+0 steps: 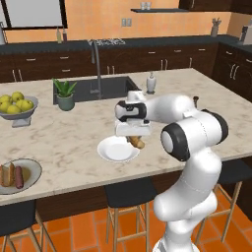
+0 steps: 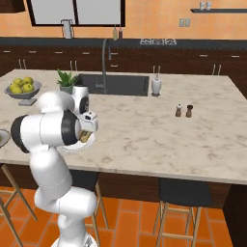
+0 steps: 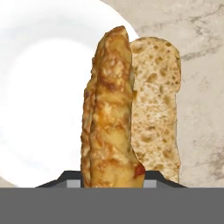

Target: Place one bun and one sausage from the bowl on each plate.

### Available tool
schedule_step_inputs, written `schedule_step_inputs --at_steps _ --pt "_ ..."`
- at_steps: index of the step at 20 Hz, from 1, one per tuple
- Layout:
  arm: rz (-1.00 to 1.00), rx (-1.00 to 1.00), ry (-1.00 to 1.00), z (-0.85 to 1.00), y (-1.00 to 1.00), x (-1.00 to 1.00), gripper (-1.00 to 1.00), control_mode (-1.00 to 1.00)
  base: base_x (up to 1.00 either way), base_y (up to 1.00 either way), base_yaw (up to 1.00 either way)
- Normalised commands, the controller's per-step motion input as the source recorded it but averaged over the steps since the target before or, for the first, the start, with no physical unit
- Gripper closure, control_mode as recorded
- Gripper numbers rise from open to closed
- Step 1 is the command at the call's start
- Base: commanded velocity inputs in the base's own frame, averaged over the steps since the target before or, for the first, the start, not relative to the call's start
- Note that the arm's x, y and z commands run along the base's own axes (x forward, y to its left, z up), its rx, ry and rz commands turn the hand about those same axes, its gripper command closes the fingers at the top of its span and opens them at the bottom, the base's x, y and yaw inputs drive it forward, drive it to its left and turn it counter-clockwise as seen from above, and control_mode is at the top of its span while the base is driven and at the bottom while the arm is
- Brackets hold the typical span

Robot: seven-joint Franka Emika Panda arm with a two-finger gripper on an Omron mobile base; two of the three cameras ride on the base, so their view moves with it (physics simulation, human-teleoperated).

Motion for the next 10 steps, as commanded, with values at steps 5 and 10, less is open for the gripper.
schedule_step_inputs --at_steps 5,10 --pt "0.0 0.0 0.01 -0.16 0.19 0.22 1.0 -1.0 0.0 0.0 0.0" --pt "0.0 0.0 0.01 -0.37 0.21 0.28 1.0 -1.0 0.0 0.0 0.0"
